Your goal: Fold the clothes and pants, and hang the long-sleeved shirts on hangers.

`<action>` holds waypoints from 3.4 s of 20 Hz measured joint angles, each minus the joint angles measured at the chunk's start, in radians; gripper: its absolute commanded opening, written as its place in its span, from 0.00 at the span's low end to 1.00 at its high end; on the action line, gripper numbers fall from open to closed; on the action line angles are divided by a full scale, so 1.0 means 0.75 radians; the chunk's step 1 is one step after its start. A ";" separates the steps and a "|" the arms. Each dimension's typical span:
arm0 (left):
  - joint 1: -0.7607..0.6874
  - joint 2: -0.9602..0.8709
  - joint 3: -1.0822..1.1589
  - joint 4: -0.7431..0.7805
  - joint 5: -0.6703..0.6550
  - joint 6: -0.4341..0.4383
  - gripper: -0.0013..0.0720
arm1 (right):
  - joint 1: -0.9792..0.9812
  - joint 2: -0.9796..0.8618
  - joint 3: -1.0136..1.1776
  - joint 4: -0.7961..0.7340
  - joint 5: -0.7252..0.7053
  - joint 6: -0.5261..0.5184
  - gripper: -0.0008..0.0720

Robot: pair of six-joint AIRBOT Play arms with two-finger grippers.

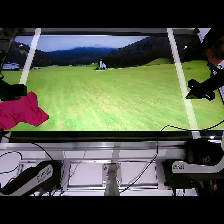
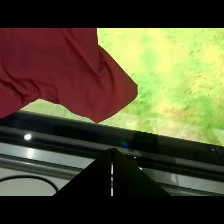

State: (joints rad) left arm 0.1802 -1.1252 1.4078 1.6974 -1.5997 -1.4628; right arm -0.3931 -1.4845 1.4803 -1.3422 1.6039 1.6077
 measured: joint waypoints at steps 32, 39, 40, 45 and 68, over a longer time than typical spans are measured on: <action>0.502 -0.567 -0.268 0.193 0.685 -0.277 0.89 | 0.000 0.000 0.000 -0.001 0.000 0.001 0.02; 0.521 -0.558 -0.261 0.099 0.713 -0.296 0.03 | 0.000 0.000 0.000 -0.001 0.001 0.001 0.02; 0.516 -0.539 -0.252 0.071 0.714 -0.296 0.03 | 0.001 0.000 0.000 -0.001 0.000 0.001 0.02; 0.451 -0.368 -0.161 -0.431 0.713 -0.119 0.03 | 0.000 0.000 0.000 -0.001 0.000 0.001 0.02; -0.861 -0.317 -0.027 -0.786 0.639 0.058 0.73 | 0.001 0.000 0.000 0.037 -0.043 0.017 0.02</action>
State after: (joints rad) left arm -0.4652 -1.3632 1.3876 1.1080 -1.1202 -1.4189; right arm -0.3927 -1.4845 1.4803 -1.3148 1.5719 1.6207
